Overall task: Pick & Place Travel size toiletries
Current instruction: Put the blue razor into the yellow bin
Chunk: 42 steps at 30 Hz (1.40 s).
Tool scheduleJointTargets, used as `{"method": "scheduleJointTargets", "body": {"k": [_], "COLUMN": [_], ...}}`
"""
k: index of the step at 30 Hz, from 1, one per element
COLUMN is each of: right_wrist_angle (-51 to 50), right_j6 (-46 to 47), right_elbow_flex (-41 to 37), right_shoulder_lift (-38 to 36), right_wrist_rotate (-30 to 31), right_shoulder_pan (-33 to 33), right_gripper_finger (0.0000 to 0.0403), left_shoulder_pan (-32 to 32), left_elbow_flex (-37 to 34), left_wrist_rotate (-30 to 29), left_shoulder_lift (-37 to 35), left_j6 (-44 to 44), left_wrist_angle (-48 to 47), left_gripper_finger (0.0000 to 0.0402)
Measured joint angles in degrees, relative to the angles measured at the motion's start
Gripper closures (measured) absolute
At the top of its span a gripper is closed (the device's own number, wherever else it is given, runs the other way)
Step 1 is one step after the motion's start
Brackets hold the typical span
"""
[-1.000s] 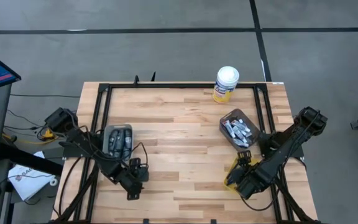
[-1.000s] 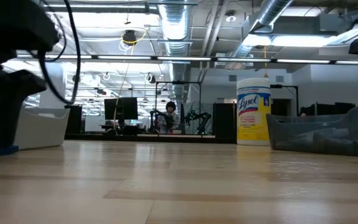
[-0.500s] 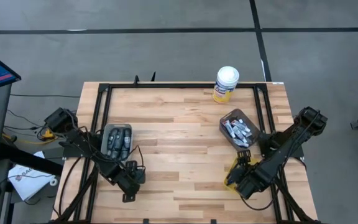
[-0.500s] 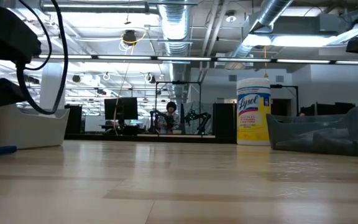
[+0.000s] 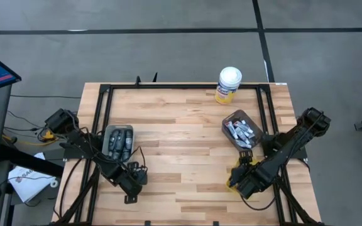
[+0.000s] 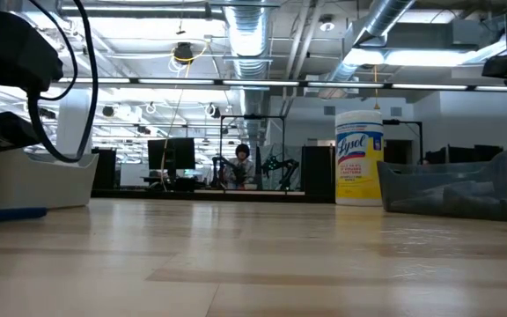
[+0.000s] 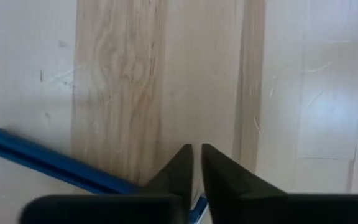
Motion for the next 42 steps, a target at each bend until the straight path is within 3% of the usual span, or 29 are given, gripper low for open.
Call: {"method": "scheduleJointTargets", "body": {"k": [3, 11, 18, 20, 22, 26, 37, 42], "right_wrist_angle": [0.0, 0.2, 0.9, 1.3, 1.6, 1.9, 1.9, 1.9], "right_j6": [0.5, 1.9, 1.8, 1.9, 1.9, 1.9, 1.9, 1.8], "right_elbow_flex": [0.0, 0.0, 0.0, 0.0, 0.0, 0.0, 0.0, 0.0], "right_shoulder_lift": [0.0, 0.0, 0.0, 0.0, 0.0, 0.0, 0.0, 0.0], "right_wrist_rotate": [0.0, 0.0, 0.0, 0.0, 0.0, 0.0, 0.1, 1.7], "right_shoulder_pan": [0.0, 0.0, -0.4, -0.6, -0.6, -0.6, -0.5, -0.6], "right_gripper_finger": [0.0143, 0.0143, 0.0143, 0.0143, 0.0143, 0.0143, 0.0143, 0.0143], "left_shoulder_pan": [0.0, 1.6, 6.1, 8.3, 11.1, 14.9, 17.1, 18.7], "left_elbow_flex": [0.0, 1.9, 8.5, 9.6, 9.9, 9.9, 9.9, 9.7], "left_wrist_rotate": [0.0, -0.8, -13.1, -12.9, -8.1, 0.1, 1.8, 4.9], "left_shoulder_lift": [0.0, 0.0, -0.5, -0.5, -0.5, -0.5, -0.4, 0.2], "left_j6": [0.0, -1.8, -2.2, -3.4, -5.9, -10.1, -14.3, -19.8], "left_wrist_angle": [0.3, 5.6, 4.7, -0.2, -4.7, -13.4, -16.5, -16.5], "left_gripper_finger": [0.0396, 0.04, 0.04, 0.0399, 0.0395, 0.0361, 0.0206, 0.0194]}}
